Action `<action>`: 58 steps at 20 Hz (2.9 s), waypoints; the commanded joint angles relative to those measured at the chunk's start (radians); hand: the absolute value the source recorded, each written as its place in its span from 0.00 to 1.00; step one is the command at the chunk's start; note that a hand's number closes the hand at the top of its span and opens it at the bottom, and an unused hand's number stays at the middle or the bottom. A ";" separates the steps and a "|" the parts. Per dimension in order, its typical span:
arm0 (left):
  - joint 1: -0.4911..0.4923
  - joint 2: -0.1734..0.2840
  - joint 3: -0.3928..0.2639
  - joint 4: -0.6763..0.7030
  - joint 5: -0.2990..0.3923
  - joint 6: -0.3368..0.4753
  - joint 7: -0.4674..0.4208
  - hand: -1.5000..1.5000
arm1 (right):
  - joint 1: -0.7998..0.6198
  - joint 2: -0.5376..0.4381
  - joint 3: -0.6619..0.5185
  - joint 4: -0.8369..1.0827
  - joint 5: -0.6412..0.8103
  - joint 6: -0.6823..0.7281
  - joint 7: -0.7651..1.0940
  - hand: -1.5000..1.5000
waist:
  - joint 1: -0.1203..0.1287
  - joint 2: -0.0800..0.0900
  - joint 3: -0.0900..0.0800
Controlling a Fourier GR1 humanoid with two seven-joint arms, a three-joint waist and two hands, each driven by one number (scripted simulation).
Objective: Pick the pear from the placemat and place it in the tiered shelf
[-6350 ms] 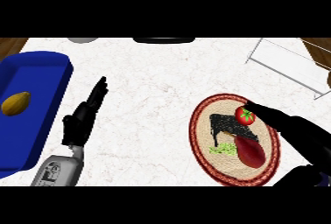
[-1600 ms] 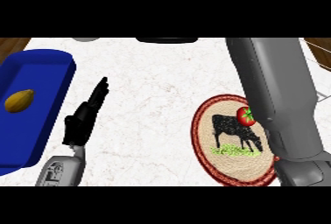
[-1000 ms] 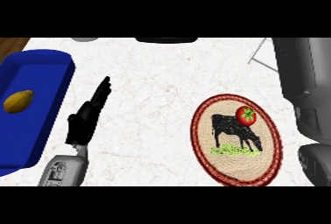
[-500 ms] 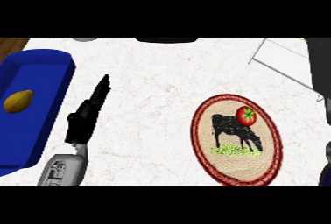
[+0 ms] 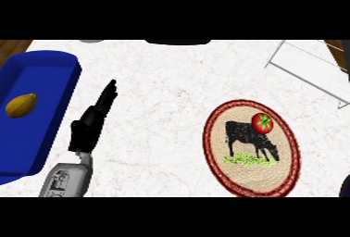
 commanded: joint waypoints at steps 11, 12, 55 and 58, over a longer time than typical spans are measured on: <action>-0.009 -0.019 0.000 0.030 -0.002 0.012 -0.024 0.50 | 0.056 -0.058 -0.157 0.077 -0.216 -0.441 -0.204 1.00 | 0.000 0.002 0.001; -0.001 -0.014 -0.014 -0.046 0.003 -0.003 0.034 0.50 | 0.006 -0.116 -0.167 0.137 -0.212 -0.422 -0.228 1.00 | 0.022 0.006 0.002; 0.010 0.001 0.038 -0.002 0.015 0.007 0.021 0.50 | 0.075 -0.179 -0.267 -0.264 -0.318 -0.467 0.012 0.00 | -0.058 -0.026 -0.002; 0.035 0.006 0.031 0.005 -0.003 0.014 0.010 0.50 | 0.131 -0.164 -0.294 -0.397 -0.303 -0.375 0.099 0.00 | -0.068 -0.028 -0.002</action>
